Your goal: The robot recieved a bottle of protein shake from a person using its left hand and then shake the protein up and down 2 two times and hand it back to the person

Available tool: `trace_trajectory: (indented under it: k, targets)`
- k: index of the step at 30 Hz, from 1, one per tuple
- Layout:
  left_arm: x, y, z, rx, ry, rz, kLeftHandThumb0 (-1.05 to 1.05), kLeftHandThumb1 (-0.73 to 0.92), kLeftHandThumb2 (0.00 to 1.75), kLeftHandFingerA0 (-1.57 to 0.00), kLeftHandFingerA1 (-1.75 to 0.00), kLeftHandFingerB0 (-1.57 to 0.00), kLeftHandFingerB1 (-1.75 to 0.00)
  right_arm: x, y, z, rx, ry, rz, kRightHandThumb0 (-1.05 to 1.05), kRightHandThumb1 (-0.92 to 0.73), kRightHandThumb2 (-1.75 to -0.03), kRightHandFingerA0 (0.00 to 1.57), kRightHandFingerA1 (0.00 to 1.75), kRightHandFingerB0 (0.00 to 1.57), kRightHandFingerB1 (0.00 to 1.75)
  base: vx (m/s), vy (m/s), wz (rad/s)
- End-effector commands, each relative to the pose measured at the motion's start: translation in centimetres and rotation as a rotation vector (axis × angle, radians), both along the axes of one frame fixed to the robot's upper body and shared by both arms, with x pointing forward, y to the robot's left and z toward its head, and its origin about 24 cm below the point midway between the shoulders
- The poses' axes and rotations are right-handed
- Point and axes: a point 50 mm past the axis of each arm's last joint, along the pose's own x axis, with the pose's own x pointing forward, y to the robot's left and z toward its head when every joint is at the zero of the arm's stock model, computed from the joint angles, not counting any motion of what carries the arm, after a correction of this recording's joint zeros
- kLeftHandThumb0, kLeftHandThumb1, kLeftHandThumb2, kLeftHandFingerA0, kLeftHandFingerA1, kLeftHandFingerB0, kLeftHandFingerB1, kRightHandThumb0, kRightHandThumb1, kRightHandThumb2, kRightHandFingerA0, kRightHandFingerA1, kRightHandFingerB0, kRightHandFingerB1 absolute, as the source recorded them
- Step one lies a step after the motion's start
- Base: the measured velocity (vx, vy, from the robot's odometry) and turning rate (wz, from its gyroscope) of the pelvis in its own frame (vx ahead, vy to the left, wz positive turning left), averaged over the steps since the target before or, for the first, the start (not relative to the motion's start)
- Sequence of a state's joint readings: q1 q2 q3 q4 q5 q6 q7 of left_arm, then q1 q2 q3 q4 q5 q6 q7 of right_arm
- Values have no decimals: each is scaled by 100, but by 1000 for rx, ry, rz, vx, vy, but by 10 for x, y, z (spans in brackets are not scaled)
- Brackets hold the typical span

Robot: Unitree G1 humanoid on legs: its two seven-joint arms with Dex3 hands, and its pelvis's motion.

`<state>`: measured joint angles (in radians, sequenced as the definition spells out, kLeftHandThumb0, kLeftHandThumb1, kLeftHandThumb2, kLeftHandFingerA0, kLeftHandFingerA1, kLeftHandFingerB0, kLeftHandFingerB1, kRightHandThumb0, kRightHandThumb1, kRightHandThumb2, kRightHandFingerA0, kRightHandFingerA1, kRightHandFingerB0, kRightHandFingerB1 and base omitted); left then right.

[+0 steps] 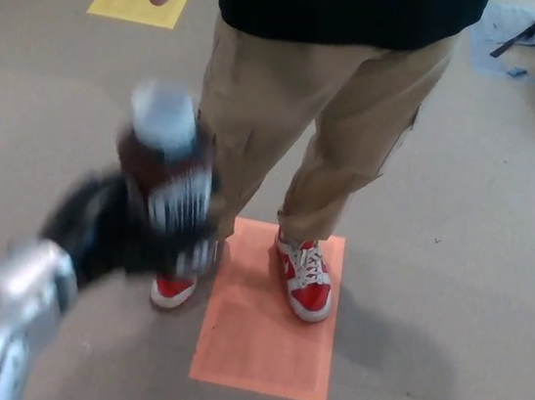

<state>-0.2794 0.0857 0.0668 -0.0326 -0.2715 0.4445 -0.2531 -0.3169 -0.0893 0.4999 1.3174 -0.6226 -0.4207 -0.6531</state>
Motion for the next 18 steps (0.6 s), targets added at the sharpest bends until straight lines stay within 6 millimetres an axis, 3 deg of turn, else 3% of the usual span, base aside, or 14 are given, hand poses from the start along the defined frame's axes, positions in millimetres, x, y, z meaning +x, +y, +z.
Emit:
trace_trajectory:
  k: [1,2,3,4,5,7,9,10,12,13,14,17,18]
  targets:
    - [-25,-3,-65,33,268,-38,-14,79,74,-86,-155,-73,-106,-2,-4,-1,5,4,-28,-33,-66,-95,96,102,83,71,0,0,0]
    - [-29,-3,-72,49,287,-46,-14,79,74,-86,-155,-73,-106,-1,-3,-1,7,5,-30,-33,-66,-95,96,102,83,71,0,0,0]
    - [-49,-3,-111,128,418,-76,-14,81,71,-79,-156,-69,-102,-2,-3,-1,23,12,-43,-34,-67,-95,94,109,82,71,0,0,0]
    - [-58,-3,-124,155,466,-88,-14,81,71,-79,-156,-69,-102,-2,-4,-2,29,15,-48,-34,-67,-95,94,109,82,71,0,0,0]
    - [-67,-6,-134,173,500,-109,-13,78,75,-83,-160,-69,-116,-5,-6,-2,27,16,-55,-33,-67,-93,94,108,82,70,0,0,0]
    - [-63,-10,-129,176,494,-116,-17,81,71,-80,-162,-65,-116,-3,-9,-1,22,8,-59,-34,-67,-93,93,109,82,70,0,0,0]
    - [-33,-9,-88,83,340,-87,-19,80,72,-80,-163,-67,-112,-1,-10,0,29,14,-64,-35,-68,-91,91,97,82,69,0,0,8]
    - [-29,-9,-83,70,320,-81,-19,80,72,-80,-163,-67,-112,-1,-10,0,28,16,-65,-35,-68,-91,91,97,82,69,0,0,7]
    - [-11,-8,-45,-16,223,-34,-17,81,67,-78,-161,-67,-96,-2,-9,-1,25,18,-67,-34,-67,-90,93,92,83,67,0,0,0]
    - [-5,-6,-27,-60,174,-25,-12,88,67,-79,-168,-73,-108,-3,-9,-1,31,17,-65,-35,-68,-92,95,99,83,71,0,0,0]
    - [-1,-5,-14,-92,138,-23,-12,88,67,-79,-168,-73,-108,-3,-8,-1,34,15,-60,-35,-68,-92,95,99,83,71,0,0,0]
    - [-8,-6,-27,-83,168,-35,-8,83,72,-83,-159,-70,-104,-3,-8,-1,25,8,-61,-34,-65,-94,97,100,84,70,0,0,0]
    - [-23,-10,-59,-15,269,-52,-7,83,66,-80,-168,-65,-105,-4,-9,-1,26,8,-60,-35,-65,-93,96,98,84,70,0,0,0]
